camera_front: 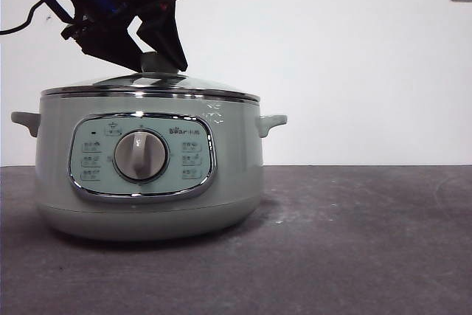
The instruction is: Pick up the potato,open the lid,put the potato in the pot,close the lid
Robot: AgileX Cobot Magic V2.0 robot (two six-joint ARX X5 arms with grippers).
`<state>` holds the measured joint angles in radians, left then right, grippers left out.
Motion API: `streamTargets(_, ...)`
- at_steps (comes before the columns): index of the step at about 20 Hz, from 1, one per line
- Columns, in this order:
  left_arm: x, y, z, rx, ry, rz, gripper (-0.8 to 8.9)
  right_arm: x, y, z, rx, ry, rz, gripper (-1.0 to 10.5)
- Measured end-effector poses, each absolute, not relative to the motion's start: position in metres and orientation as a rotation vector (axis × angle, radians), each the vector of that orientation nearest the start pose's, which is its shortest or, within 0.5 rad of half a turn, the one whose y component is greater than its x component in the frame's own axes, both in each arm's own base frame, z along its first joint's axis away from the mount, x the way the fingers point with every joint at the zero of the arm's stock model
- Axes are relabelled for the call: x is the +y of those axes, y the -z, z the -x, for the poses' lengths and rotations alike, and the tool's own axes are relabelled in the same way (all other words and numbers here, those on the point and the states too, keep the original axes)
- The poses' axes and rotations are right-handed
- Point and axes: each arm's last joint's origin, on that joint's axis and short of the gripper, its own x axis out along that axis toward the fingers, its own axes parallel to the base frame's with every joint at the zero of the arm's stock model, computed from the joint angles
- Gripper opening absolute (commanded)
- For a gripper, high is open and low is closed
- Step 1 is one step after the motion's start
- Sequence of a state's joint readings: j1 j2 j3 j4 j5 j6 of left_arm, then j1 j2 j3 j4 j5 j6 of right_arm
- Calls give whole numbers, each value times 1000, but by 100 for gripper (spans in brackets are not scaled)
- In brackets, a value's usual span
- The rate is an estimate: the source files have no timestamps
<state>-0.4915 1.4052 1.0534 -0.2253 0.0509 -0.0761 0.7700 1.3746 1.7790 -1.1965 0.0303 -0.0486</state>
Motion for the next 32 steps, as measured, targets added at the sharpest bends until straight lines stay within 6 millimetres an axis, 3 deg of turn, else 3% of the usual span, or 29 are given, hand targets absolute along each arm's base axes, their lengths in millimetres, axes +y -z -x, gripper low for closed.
streamTargets(9,-147,-293,-271,521,517,-36,382,164,-444,-171,745,-718,366,405)
streamTargets(12,-140,-308,-256,499,521,-31,381,161,-443,-173,756,-702,362,399)
streamTargets(15,-126,-330,-230,483,524,-27,371,157,-441,-177,774,-674,351,306)
streamTargets(17,-113,-345,-206,469,525,-25,197,152,-434,-179,779,-654,340,220)
streamTargets(18,-106,-353,-192,456,527,-26,21,149,-430,-179,764,-643,328,142)
streamTargets(20,-92,-366,-168,412,526,-49,-8,140,-422,-178,730,-623,305,-7)
streamTargets(23,-79,-375,-147,360,474,-88,-8,126,-404,-174,652,-588,261,-16)
streamTargets(27,-72,-374,-133,320,472,-103,-8,109,-369,-161,534,-563,210,-16)
streamTargets(32,-68,-325,-127,312,473,-102,-8,92,-317,-136,370,-557,89,-16)
